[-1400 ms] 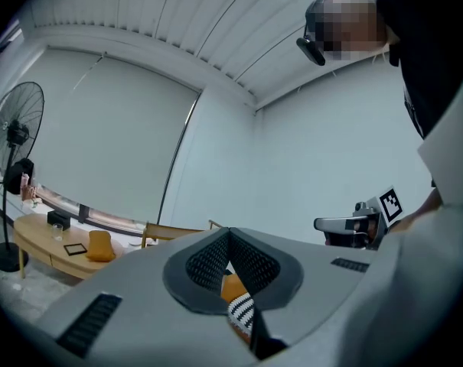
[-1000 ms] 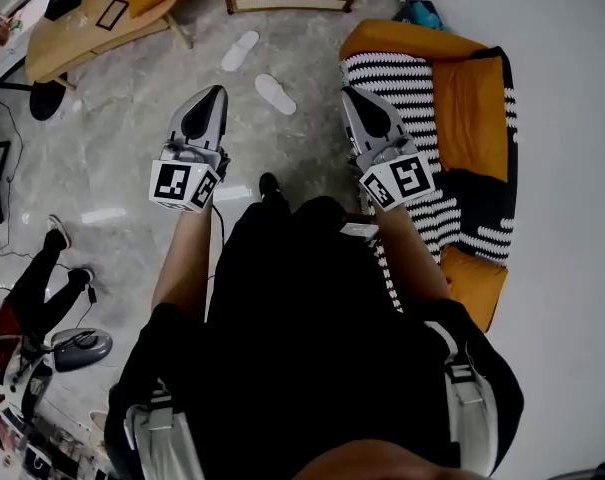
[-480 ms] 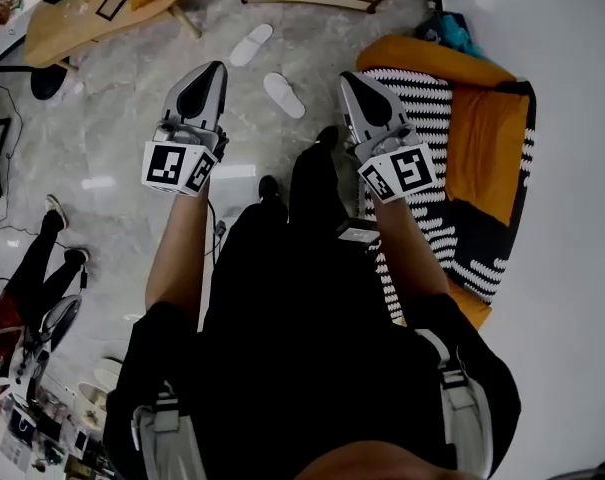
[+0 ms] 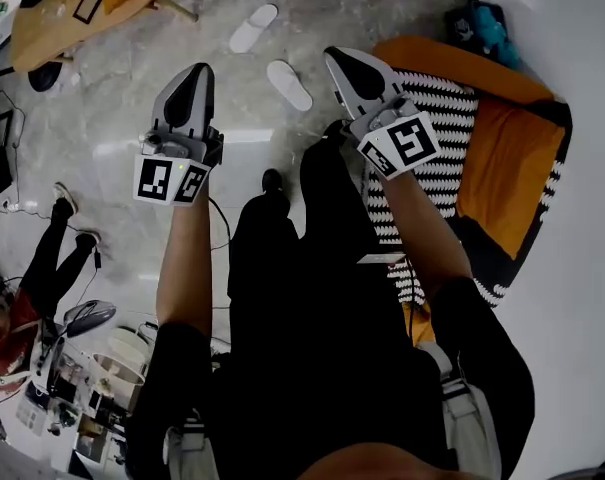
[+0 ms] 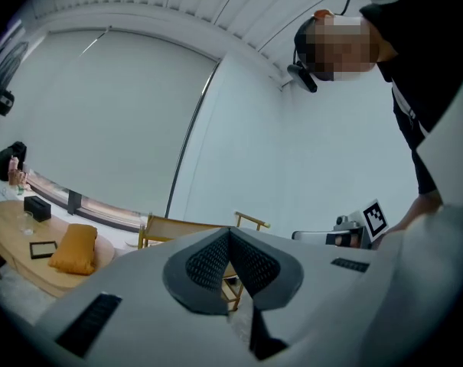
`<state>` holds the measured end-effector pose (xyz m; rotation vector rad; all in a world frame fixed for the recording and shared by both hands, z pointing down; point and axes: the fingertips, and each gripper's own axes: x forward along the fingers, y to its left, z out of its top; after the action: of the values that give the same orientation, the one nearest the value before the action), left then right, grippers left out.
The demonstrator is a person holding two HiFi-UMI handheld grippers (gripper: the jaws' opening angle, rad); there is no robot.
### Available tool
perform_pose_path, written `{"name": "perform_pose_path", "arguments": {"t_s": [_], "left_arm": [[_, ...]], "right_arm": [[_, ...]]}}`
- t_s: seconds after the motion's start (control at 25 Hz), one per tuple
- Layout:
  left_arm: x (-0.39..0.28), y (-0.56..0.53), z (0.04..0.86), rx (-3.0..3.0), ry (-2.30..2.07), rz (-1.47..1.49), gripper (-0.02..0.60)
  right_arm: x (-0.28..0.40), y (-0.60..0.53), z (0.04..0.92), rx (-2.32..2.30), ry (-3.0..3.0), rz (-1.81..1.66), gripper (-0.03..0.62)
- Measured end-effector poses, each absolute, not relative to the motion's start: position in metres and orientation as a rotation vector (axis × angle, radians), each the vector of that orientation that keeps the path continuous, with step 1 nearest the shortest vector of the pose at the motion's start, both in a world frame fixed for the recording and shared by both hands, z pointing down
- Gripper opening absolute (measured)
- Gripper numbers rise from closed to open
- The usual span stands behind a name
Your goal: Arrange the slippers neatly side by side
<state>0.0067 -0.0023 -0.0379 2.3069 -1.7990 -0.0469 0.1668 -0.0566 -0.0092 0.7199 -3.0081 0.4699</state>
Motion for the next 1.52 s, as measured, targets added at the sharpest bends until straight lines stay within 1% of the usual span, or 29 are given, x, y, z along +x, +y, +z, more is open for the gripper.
{"name": "perform_pose_path", "arguments": {"t_s": [0.24, 0.44, 0.76, 0.8, 0.84, 1.04, 1.28, 1.52], "left_arm": [[-0.005, -0.035, 0.041, 2.285, -1.731, 0.016, 0.014], [-0.023, -0.049, 0.123, 2.337, -1.622, 0.088, 0.014], [-0.074, -0.046, 0.254, 2.312, -1.505, 0.132, 0.014], [-0.078, -0.044, 0.267, 2.310, -1.492, 0.138, 0.014], [-0.081, -0.041, 0.278, 2.308, -1.479, 0.146, 0.014], [-0.093, -0.026, 0.328, 2.304, -1.429, 0.194, 0.014], [-0.105, -0.017, 0.372, 2.319, -1.437, 0.174, 0.014], [-0.109, -0.013, 0.427, 2.316, -1.454, 0.183, 0.014]], "right_arm": [[0.163, -0.112, 0.077, 0.814, -2.938, 0.587, 0.032], [0.152, -0.123, 0.168, 0.940, -2.844, 0.762, 0.032], [0.122, -0.083, 0.321, 1.060, -2.619, 0.864, 0.038], [0.119, -0.077, 0.338, 1.068, -2.590, 0.881, 0.055], [0.116, -0.070, 0.353, 1.076, -2.567, 0.902, 0.090], [0.102, -0.033, 0.423, 1.045, -2.491, 0.989, 0.099], [0.099, 0.002, 0.527, 0.996, -2.354, 1.211, 0.127], [0.103, 0.011, 0.616, 0.954, -2.257, 1.273, 0.140]]}}
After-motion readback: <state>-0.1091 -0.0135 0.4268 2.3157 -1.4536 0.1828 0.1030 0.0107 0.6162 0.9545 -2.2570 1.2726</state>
